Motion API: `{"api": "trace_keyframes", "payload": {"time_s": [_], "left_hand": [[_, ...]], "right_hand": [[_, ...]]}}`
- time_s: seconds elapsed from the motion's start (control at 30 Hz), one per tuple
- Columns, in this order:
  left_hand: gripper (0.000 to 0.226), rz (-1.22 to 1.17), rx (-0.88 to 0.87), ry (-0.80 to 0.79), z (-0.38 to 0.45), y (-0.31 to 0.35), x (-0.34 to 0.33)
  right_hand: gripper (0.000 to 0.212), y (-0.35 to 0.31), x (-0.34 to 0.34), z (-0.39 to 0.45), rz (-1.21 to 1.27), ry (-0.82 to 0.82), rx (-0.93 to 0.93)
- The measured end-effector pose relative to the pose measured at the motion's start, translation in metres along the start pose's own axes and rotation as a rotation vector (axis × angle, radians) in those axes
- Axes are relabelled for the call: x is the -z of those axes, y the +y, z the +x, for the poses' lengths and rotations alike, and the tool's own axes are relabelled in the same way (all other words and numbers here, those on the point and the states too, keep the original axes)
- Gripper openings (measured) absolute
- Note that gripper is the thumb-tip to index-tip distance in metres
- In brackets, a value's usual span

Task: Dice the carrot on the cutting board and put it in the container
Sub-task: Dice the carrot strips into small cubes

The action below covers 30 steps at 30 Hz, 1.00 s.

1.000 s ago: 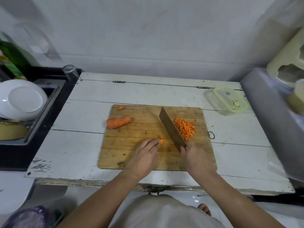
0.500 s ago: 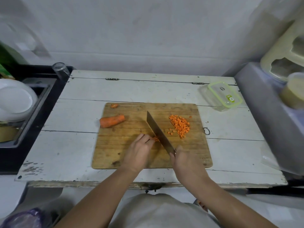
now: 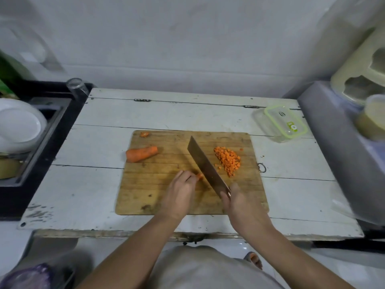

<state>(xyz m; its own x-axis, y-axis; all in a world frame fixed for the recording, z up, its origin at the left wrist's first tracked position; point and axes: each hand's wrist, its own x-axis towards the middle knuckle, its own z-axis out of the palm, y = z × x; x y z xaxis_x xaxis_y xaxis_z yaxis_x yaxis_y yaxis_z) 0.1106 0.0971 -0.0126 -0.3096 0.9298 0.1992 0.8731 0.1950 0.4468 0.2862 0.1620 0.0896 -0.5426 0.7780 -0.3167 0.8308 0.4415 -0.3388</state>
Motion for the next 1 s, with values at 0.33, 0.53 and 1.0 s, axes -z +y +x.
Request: {"api": "trace_keyframes", "payload": {"time_s": [0.33, 0.53, 1.0], "left_hand": [[0.039, 0.075, -0.099, 0.015, -0.003, -0.006, -0.004], [0.051, 0.056, -0.098, -0.023, -0.019, -0.009, 0.001], [0.031, 0.05, -0.144, 0.048, -0.019, -0.016, 0.0]], "right_hand": [[0.019, -0.022, -0.022, 0.022, -0.155, 0.026, 0.007], [0.025, -0.002, -0.004, 0.03, 0.023, 0.028, -0.001], [0.023, -0.014, -0.024, 0.014, -0.168, 0.029, 0.027]]}}
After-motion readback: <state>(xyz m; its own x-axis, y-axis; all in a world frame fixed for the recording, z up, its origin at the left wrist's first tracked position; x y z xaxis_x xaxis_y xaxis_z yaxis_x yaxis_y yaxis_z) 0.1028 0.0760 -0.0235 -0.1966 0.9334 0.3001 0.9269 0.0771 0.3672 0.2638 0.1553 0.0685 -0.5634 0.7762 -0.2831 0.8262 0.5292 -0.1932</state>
